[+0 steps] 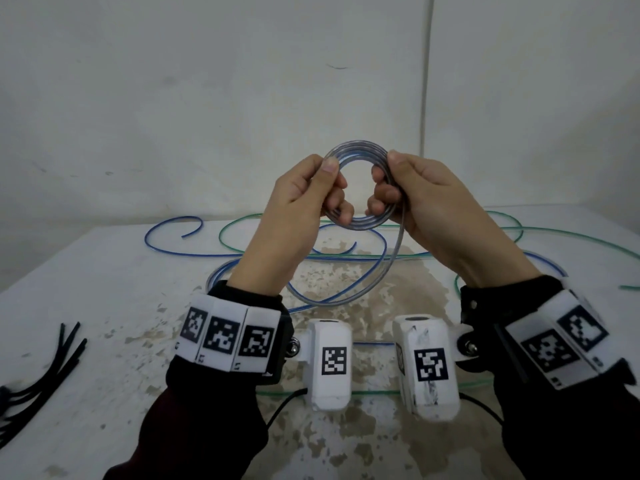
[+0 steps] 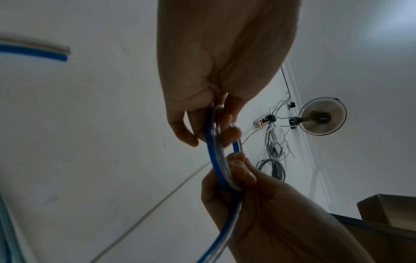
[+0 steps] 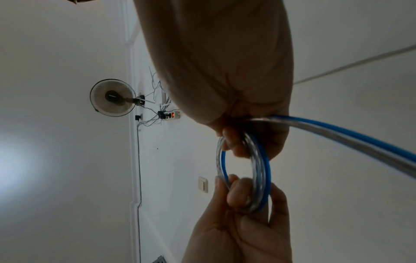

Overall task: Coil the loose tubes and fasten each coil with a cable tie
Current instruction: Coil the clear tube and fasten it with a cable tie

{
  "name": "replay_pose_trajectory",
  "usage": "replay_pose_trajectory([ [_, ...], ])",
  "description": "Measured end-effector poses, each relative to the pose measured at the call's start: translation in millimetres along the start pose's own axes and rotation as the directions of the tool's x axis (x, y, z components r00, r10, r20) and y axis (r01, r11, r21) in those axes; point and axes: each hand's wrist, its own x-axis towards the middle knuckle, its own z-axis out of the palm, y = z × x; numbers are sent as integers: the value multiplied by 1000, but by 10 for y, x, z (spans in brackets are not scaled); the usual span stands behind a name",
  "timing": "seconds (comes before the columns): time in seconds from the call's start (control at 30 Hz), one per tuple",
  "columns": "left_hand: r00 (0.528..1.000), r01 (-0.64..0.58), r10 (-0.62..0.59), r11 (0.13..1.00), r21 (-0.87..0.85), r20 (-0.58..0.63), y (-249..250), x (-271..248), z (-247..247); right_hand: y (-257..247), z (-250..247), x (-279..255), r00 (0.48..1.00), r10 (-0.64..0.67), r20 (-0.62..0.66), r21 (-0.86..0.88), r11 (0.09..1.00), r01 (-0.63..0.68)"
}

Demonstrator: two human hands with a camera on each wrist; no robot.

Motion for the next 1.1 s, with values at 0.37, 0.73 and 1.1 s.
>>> replay_pose_trajectory([
  [0.37, 997, 67, -68, 997, -23, -25, 43, -50, -35, -33, -58, 7, 998, -41, -49, -57, 998, 38],
  [0.73, 973, 137, -146, 989, 61, 178, 140, -97, -81, -67, -200, -12, 997, 21, 73, -214, 977, -5],
  [1.1, 947, 188, -203, 979, 83, 248, 180, -120, -91, -103, -152, -60, 985, 46, 165, -355, 935, 15],
])
